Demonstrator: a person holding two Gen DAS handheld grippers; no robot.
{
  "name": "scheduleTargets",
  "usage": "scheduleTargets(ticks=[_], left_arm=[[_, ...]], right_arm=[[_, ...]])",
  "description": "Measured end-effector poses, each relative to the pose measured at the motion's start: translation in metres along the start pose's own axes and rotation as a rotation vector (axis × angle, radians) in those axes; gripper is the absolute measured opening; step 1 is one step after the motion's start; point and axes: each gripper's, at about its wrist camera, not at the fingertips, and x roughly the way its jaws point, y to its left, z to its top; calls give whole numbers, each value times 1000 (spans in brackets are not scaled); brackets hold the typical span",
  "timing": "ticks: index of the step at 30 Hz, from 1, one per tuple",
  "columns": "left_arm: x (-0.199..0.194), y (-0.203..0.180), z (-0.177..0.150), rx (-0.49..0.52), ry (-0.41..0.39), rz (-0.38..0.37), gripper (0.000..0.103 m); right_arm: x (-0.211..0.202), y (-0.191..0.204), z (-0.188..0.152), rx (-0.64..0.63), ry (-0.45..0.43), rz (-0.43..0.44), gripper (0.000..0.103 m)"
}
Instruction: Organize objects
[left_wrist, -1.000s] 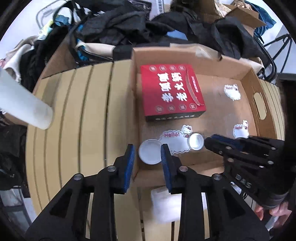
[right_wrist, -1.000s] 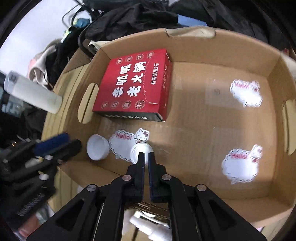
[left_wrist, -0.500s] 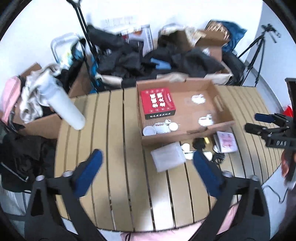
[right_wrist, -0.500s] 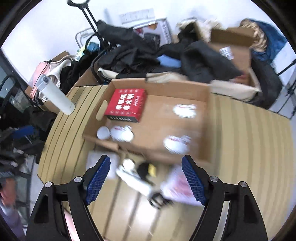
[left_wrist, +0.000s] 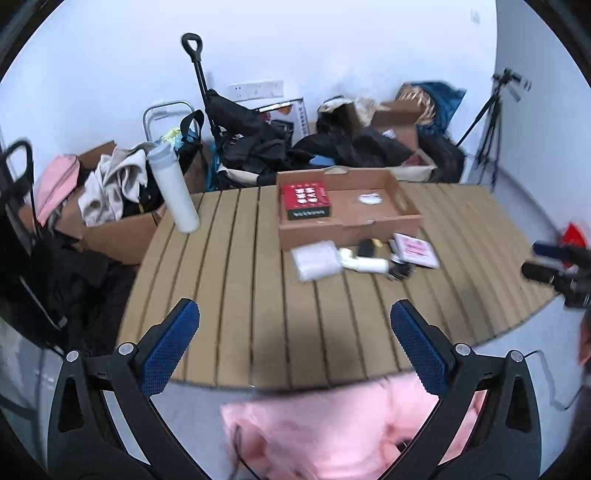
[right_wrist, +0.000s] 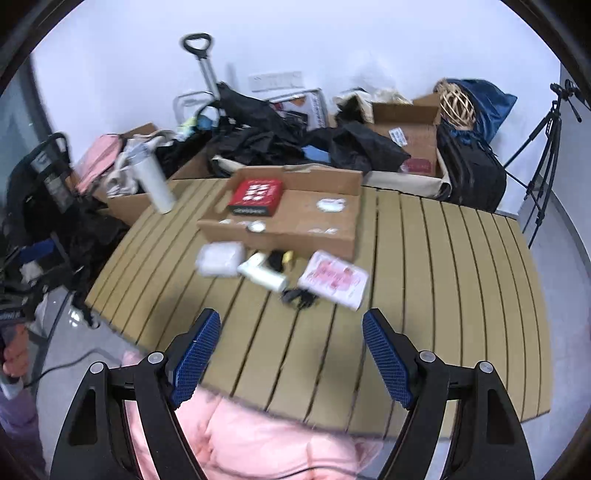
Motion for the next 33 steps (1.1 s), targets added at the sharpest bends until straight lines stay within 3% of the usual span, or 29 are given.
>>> scheduleTargets(ticks=[3,5,7,10,12,16,23,27,29,31,33], left_arm=[[-25,0,-37,-24,-17,-13,103],[-37,-4,-64,-28,-20,-5,103],[-39,-5,-90,-56,18,-26,103],[-28,-5,-108,-80,88,-74,103],[-21,-6,-112,-82,116,-67,103],[-9,-1,-109,-117,110,-60,103],[37,4,-88,-70,86,-48,99],[91,14,-59,-86,61,-44,86],[121,21,-46,-120,74,-88,82],[158,27,-32,-155,106,-123,72],[192,35,-20,-175,148,-138,54]], right_arm=[[-27,19,-47,5,-48,55,83],[-37,29,-79,14,-69,7,83],[-38,33,-109,59,-84,-53,83],[-26,37,-139,110,-25,34,83],[-22,38,-143,117,-17,21,83],[-18,38,-140,108,-31,-15,83],[15,36,-118,72,-7,28,83],[70,35,-77,27,27,79,82],[100,35,-56,9,47,102,74],[137,35,-29,-1,63,123,70],[170,37,-7,-8,73,143,68]])
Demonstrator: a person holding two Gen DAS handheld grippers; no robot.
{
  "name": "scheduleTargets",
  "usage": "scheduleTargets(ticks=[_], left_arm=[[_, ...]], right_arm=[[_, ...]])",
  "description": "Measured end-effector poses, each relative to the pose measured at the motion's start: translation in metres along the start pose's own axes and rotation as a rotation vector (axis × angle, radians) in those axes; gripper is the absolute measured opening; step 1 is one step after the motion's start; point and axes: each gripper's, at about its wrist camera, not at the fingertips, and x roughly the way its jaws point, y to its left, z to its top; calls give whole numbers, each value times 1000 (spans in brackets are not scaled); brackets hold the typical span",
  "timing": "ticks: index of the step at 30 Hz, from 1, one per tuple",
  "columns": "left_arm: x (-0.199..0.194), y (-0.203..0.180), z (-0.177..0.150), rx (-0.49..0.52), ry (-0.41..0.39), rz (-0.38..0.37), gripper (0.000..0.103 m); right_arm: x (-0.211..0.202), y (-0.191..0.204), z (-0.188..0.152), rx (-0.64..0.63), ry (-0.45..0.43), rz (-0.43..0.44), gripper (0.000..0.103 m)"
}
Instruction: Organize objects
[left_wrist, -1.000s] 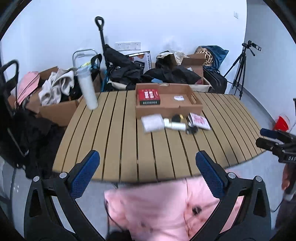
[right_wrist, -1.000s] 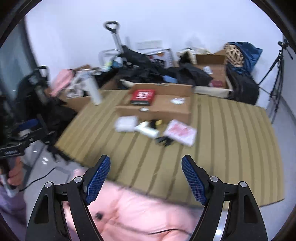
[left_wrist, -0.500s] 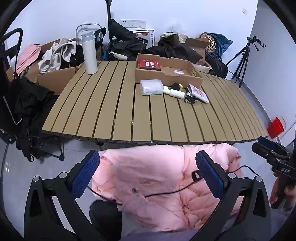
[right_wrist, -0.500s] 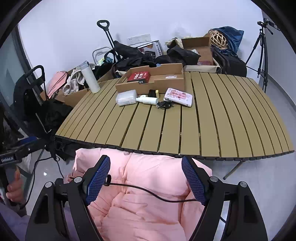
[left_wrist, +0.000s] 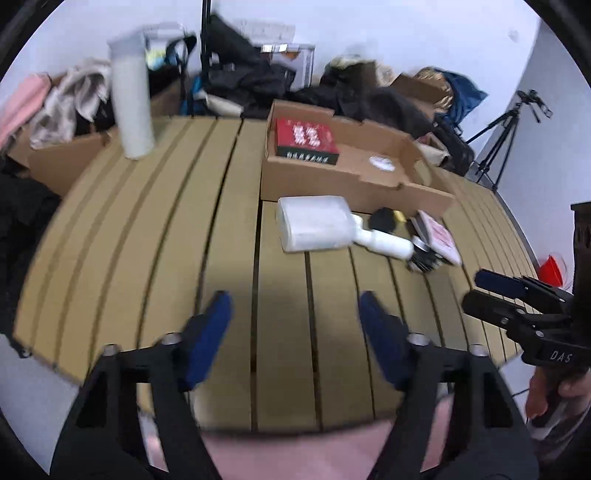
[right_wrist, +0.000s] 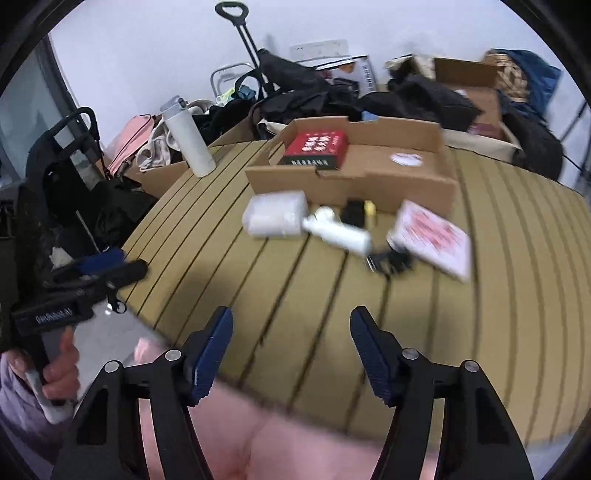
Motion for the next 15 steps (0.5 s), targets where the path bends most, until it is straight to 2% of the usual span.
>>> scheduleTargets(ticks=[4,8,13,14,15], left_arm=[[52,13,32,-28,22,-18,45],[85,23,53,-44,28,-74,45],[110,31,54,-63,68,-161,39],[110,31,54,-65,61,-180,30],[108,30,52,-60,55,-199,29]], right_arm=[[61,-9,43,28,38,70,56],[111,-13,74,39,56,107,51],[152,-21,88,82,93,143,42],[156,-23,87,95,101,157,41],[157,-26,87,110,90,178,41]])
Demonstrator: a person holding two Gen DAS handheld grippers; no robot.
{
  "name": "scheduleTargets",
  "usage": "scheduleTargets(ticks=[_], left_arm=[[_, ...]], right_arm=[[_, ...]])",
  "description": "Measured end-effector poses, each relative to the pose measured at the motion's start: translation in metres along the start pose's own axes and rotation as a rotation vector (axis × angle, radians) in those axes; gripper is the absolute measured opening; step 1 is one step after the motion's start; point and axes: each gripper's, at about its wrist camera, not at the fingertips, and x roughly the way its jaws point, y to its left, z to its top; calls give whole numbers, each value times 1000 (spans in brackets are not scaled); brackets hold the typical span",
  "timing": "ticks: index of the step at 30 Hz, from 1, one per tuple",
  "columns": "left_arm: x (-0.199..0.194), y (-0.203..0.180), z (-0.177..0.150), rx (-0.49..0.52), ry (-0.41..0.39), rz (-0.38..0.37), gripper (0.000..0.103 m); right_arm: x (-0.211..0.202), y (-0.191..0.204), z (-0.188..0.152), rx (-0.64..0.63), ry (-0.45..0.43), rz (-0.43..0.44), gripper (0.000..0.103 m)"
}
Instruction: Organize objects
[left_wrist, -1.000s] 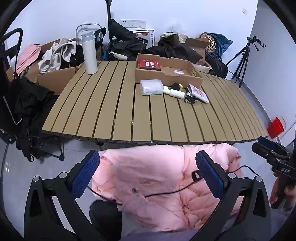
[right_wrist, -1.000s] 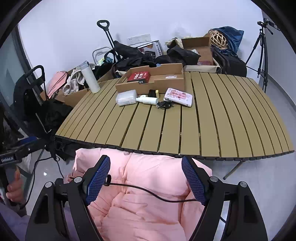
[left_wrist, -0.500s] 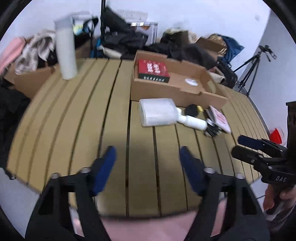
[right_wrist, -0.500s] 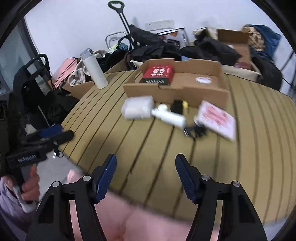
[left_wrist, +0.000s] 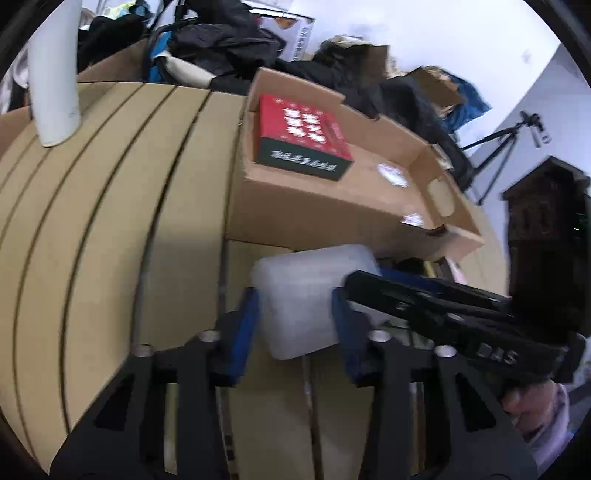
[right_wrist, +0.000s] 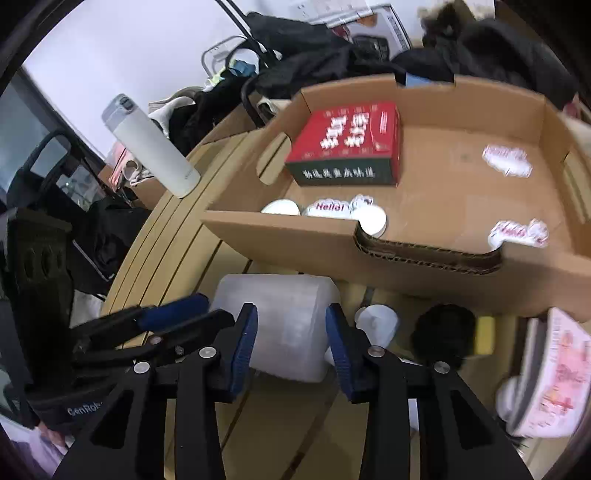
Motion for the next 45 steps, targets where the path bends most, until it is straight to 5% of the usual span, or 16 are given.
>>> scheduleTargets(ticks=[7,18,23,27,32,37,45], left_arm=[[-35,-22,-2,34,-34,16,18],[-118,-126,-29,180,-107,-81,17],[-108,-160,-3,215,-100,-115,17],[-85,-177,41,239,-76,-119,17],[-41,-182,120,267,-77,-98,17],[35,-154,177,238,-52,-34,17],[142,-98,193,175,111,72,17]], right_arm=[[-22,9,1,-4,-26,-7,33],[-175,40,-57,13,-202,-31,30],[-210,27,-54,48,-255,-74,29],[-221,8,-15,40,-291,-113,29],[-207,-24,60,27,-281,-125,29],[-146,-70,129,77,-200,-103,29],[-22,-135,164,158,-31,-121,29]])
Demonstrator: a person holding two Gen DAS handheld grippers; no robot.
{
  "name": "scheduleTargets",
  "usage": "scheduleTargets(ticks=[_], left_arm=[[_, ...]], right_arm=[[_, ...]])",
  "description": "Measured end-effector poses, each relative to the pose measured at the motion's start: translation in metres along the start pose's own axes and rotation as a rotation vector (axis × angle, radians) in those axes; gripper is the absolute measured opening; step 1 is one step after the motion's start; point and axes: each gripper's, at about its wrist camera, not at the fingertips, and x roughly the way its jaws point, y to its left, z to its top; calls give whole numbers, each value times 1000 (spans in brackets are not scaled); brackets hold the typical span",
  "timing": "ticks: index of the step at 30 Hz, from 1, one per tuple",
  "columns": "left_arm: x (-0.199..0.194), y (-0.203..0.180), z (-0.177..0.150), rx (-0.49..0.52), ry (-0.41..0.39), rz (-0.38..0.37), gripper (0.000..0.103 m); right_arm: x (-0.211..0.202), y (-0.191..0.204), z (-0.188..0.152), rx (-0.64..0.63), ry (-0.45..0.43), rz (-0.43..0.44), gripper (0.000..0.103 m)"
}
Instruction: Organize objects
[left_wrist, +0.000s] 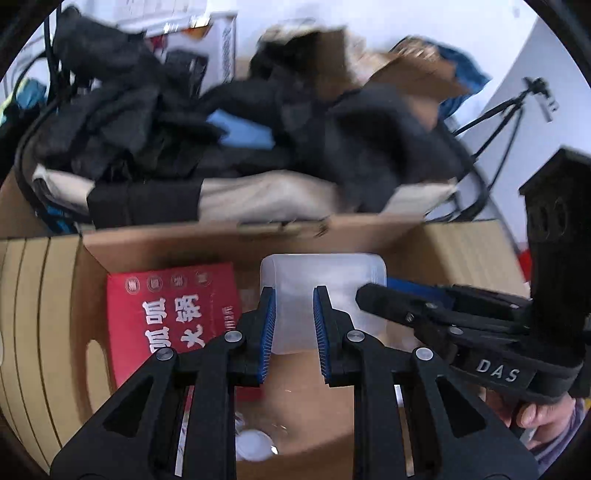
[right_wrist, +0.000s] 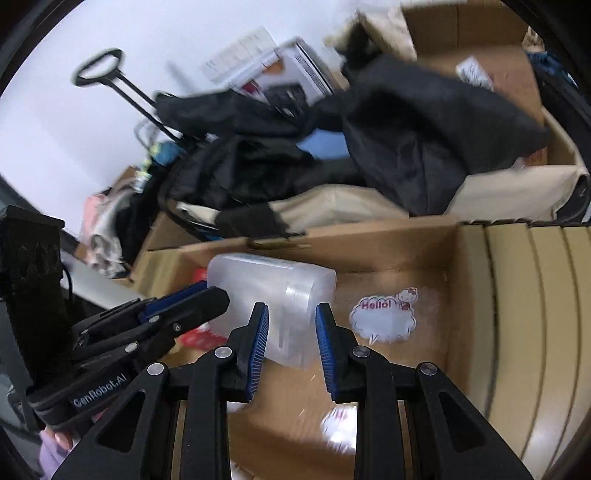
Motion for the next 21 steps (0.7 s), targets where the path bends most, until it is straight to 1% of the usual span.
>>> scheduleTargets(ticks=[2,3,4,6,8,10,11,12,13,14,15,16,17,18,19,20,21], left_arm=[[13,4,-3,-13,28,34,19],[16,7,-4,-25,32,36,20],[12,8,-5,-31,23,21,20],[-1,6,-5,-8,-3,21,24],[-16,2,-5,11,-22,44,27],[-40,1,-7,19,-39,62,32],[-53,-1,-8,23,-49,74,39],[-64,-3,-9,30,-55,88,51],[-82,-6,-13,44,-65,119,55],[-102,-8,-18,52,-80,168,62],[-116,-9,-21,52,-95,202,65],[-138,-10,-27,43,-116,239,67],[-160,-10,-34,30,-124,265,75],[-181,-11,-42,22,-125,283,78],[-199,-12,-50,19,-130,292,79],[-221,-15,-59,24,-142,305,83],[-243,-20,-69,33,-159,324,90]], right_arm=[[24,-5,1,12,23,-30,29],[32,-6,2,17,32,-34,29],[34,-5,2,17,34,-39,30],[29,4,2,-27,12,-81,30],[21,11,1,-61,8,-113,31],[0,16,-2,-82,-17,-127,31],[-9,18,-2,-92,-30,-132,32],[-23,19,-5,-102,-47,-139,34],[-45,21,-9,-122,-71,-153,42],[-60,23,-13,-137,-82,-162,51],[-80,24,-19,-157,-96,-175,76],[-99,25,-26,-175,-112,-187,89],[-123,27,-37,-195,-132,-203,89],[-146,27,-52,-205,-142,-220,89],[-168,26,-66,-212,-147,-228,89],[-186,27,-80,-220,-150,-235,89],[-206,27,-94,-226,-152,-248,89]])
